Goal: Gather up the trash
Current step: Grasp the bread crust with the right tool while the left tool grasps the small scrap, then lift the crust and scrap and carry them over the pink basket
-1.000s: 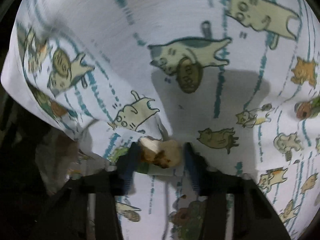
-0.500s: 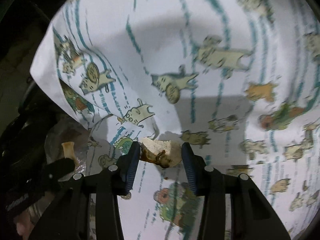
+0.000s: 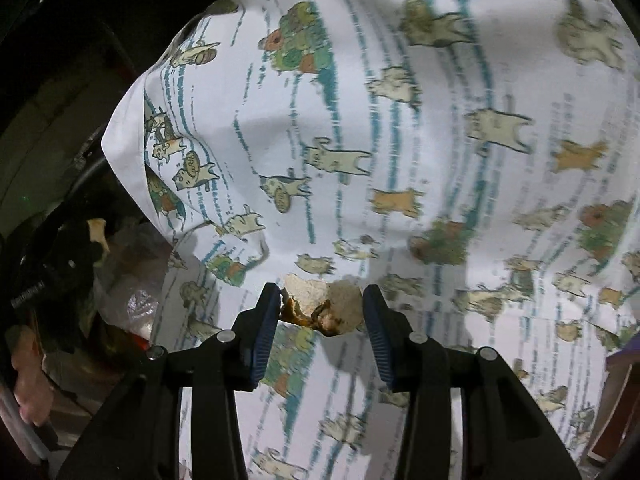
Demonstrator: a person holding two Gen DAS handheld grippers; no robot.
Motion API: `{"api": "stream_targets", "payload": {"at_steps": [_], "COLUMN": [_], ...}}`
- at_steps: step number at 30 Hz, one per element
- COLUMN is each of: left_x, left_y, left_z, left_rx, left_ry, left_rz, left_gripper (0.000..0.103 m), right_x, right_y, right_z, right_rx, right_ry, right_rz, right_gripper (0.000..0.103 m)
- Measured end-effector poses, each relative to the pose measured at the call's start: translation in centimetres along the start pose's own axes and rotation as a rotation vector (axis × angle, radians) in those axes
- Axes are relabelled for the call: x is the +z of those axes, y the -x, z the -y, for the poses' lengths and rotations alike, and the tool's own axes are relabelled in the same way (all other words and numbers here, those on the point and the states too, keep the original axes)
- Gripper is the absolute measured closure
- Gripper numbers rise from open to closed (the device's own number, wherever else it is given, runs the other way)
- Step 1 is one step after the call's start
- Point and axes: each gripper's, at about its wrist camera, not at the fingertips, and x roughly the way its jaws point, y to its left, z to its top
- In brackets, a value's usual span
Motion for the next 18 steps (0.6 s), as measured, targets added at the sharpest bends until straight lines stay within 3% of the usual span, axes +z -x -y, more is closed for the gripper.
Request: {"api": "stream_targets", "payload": {"at_steps": [5,13,18], "left_x": [-0.8,-2.7,-3.5], "left_y": [1.6,4.4,9.3], "left_z": [1.1,3.9,6.0], "left_rx": [-0.014,-0.059,-0.067], "left_ry": [-0.019,-0.077,-0.077], "left_rz": [0.037,0.075,0.164], "left_gripper": [0.096,0.095,0.095], "right_x": [-1.5,-3.0,-4.1], "right_y": [1.6,4.7,7.9], "right_z": [1.4,2.5,2.8], "right_rx": [-0.047,-0.049,-0.068], "right_ry": [0.003,0.009,-0.043], "right_rz": [0.01,0.045,0.089], "right_gripper": [0.061,0.061,0.061]}}
